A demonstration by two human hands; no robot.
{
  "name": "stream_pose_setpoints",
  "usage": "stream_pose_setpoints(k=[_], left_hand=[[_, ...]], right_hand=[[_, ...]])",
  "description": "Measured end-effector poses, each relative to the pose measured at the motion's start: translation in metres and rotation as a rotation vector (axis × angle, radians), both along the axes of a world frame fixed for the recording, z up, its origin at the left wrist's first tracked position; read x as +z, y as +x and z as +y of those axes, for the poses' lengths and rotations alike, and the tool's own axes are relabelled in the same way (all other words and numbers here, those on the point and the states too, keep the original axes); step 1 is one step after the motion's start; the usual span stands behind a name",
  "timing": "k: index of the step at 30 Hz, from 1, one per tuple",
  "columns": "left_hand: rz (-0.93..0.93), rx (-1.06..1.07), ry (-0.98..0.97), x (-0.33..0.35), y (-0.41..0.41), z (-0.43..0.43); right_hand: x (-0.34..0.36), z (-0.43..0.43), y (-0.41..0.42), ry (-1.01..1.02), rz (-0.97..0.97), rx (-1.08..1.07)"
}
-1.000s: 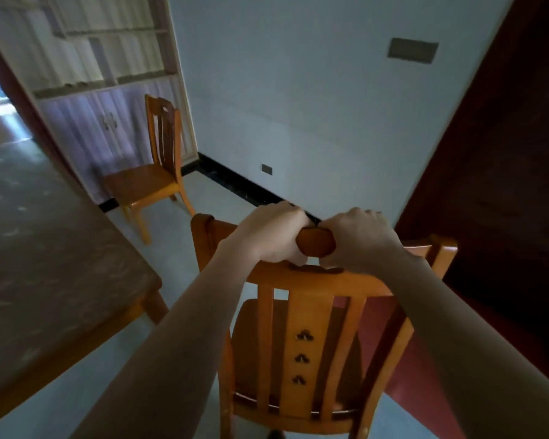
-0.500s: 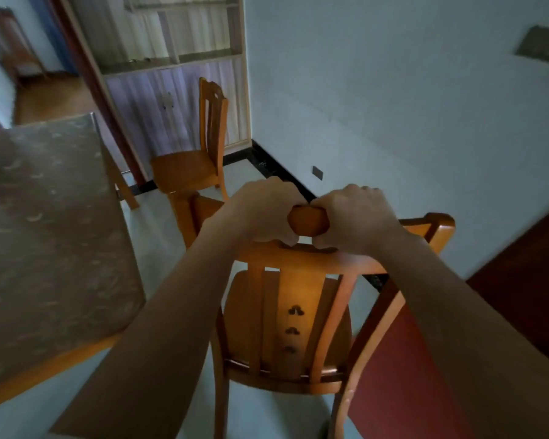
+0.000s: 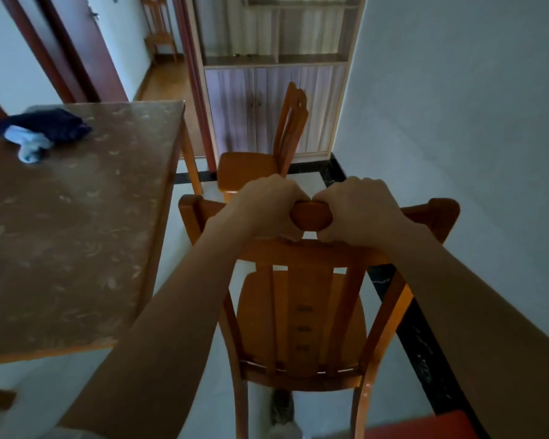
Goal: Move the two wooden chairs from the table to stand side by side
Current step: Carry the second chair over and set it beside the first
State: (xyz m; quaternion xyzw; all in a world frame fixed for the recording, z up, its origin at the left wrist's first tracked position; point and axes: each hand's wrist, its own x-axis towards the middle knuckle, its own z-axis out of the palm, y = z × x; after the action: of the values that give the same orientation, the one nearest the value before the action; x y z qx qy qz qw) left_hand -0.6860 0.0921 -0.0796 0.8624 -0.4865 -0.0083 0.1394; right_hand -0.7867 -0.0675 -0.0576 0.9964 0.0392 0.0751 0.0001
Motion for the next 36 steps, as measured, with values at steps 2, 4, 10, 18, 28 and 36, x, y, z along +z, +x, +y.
stream_pose_setpoints(k=[2, 4, 10, 18, 28, 36], left_hand=[[0.005, 0.021, 0.015, -0.010, 0.030, -0.015], [0.014, 0.057, 0.026, -0.018, 0.062, -0.026], [0.073, 0.141, 0.042, -0.021, 0.131, -0.054], [0.055, 0.411, 0.128, -0.031, 0.200, -0.074], [0.046, 0.851, 0.128, -0.048, 0.221, -0.072], [0.100, 1.090, 0.071, -0.079, 0.271, -0.057]], right_hand=[[-0.007, -0.016, 0.034, 0.003, 0.036, 0.022], [-0.013, -0.030, 0.070, 0.000, 0.063, 0.059], [-0.024, -0.067, 0.158, 0.044, 0.076, 0.174], [-0.048, -0.101, 0.273, 0.078, 0.105, 0.429], [-0.064, -0.090, 0.386, 0.109, 0.141, 0.916], [-0.084, -0.055, 0.475, 0.030, 0.155, 1.172]])
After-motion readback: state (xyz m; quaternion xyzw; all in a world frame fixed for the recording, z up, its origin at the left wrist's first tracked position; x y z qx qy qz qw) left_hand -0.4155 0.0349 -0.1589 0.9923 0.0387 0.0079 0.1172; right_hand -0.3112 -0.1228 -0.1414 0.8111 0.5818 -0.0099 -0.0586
